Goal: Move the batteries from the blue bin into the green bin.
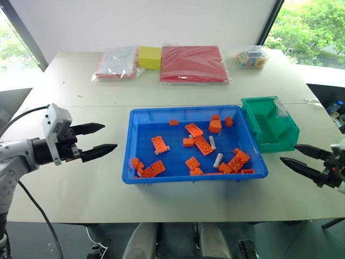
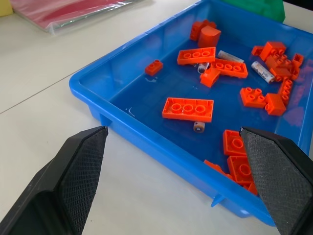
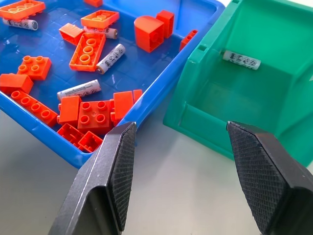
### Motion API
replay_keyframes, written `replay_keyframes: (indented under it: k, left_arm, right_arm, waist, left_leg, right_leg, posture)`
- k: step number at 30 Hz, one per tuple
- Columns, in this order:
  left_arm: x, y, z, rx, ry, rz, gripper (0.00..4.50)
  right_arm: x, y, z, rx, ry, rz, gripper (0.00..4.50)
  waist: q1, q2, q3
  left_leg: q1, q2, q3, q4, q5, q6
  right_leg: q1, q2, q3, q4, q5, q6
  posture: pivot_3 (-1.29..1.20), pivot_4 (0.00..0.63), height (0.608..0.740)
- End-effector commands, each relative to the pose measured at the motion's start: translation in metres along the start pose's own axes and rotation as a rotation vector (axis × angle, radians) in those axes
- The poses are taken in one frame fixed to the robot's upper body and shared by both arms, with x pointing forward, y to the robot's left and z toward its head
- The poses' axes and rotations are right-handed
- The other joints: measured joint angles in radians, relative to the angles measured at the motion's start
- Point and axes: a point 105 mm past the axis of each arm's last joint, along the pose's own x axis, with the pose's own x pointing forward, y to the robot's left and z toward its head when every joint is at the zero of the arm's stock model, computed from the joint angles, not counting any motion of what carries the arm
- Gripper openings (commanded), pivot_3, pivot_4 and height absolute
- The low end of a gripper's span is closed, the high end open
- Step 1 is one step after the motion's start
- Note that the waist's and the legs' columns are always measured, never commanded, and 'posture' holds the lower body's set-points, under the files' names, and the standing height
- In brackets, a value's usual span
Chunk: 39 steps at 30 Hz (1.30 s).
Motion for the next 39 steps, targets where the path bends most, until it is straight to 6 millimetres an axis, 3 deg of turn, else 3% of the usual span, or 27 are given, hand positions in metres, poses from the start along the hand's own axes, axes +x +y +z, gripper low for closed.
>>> replay_keyframes:
  k: [1,23,27,32,35,39]
  left_arm:
    - [-0.006,-0.003,0.015,0.061,-0.022,0.009,4.5]
    - [-0.008,-0.013,0.015,0.045,-0.041,0.012,4.5]
    - [-0.008,-0.014,0.017,0.037,-0.041,-0.005,4.5]
    - [-0.009,-0.01,0.019,0.041,-0.027,-0.018,4.5]
    - [-0.008,-0.009,0.022,0.045,-0.029,-0.033,4.5]
    - [-0.007,-0.012,0.024,0.053,-0.025,-0.066,4.5]
  right_arm:
    - [0.001,-0.002,0.008,-0.019,-0.031,-0.01,2.99]
    - [0.011,-0.011,0.022,-0.056,-0.02,-0.008,2.99]
    - [0.019,-0.01,0.029,-0.045,-0.005,-0.027,4.29]
    - [0.072,0.013,0.073,-0.025,-0.057,-0.038,4.4]
    - [0.116,0.044,0.087,0.084,-0.042,0.002,4.4]
    - [0.159,0.094,0.104,0.203,0.0,0.131,4.4]
  waist:
    - [0.0,0.0,0.0]
    - [0.0,0.0,0.0]
    - [0.0,0.0,0.0]
    - [-0.015,0.001,0.0]
    - [-0.025,-0.001,0.0]
    - [-0.025,0.001,0.0]
  left_leg:
    - [0.0,0.0,0.0,0.0,0.0,0.0]
    - [0.0,0.0,0.0,0.001,0.0,0.0]
    - [0.0,0.0,0.0,0.001,0.0,0.0]
    - [0.0,0.0,0.001,0.001,0.0,0.0]
    - [0.001,0.001,0.0,0.0,0.0,0.0]
    - [-0.001,0.001,0.0,-0.001,0.001,-0.001]
  right_leg:
    - [0.0,0.0,0.0,0.0,0.0,0.0]
    - [0.0,0.0,0.0,0.001,0.0,0.0]
    - [0.0,0.0,0.0,0.001,0.0,0.0]
    - [-0.002,0.001,0.001,0.003,0.001,-0.001]
    - [-0.002,0.002,0.001,0.003,0.001,-0.001]
    - [-0.006,0.002,0.001,0.005,0.003,0.001]
  posture:
    - [0.0,0.15,0.736]
    - [0.0,0.15,0.736]
    - [0.0,0.15,0.736]
    - [0.0,0.15,0.736]
    - [0.0,0.15,0.736]
    - [0.0,0.15,0.736]
